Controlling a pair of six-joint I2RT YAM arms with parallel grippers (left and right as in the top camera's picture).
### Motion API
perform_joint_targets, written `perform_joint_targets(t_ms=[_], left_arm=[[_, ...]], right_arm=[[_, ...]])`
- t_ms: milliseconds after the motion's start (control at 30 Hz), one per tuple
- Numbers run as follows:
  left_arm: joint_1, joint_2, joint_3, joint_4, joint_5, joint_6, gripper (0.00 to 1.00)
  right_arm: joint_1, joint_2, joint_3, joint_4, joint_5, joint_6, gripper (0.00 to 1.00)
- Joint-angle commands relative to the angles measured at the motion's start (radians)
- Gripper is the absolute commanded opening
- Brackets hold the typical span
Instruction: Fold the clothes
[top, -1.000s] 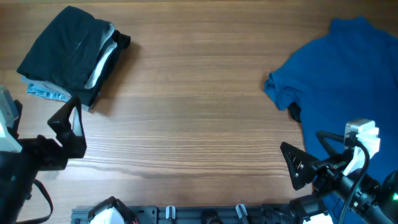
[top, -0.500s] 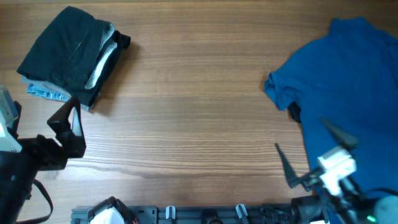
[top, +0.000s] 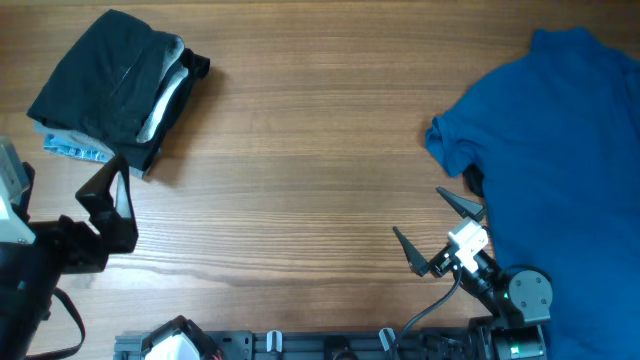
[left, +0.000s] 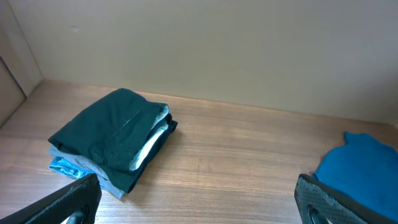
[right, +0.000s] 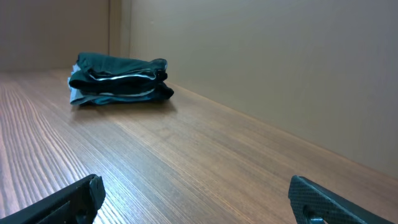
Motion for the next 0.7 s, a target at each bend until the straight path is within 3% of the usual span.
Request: perform_joint_targets(t_ms=[0, 433, 667], left_arm=[[0.000, 0.001, -0.001, 0.003, 0.001, 0.016, 1.00], [0.000, 0.001, -0.001, 0.002, 0.001, 0.016, 1.00], [-0.133, -0.016, -0.002, 0.010, -0.059, 0.028, 1.00]], right_arm=[[-0.002, -0.012, -0.001, 0.005, 0.001, 0.018, 1.00], [-0.002, -0.012, -0.001, 0.005, 0.001, 0.018, 1.00], [-0.002, -0.012, -0.001, 0.005, 0.001, 0.018, 1.00]])
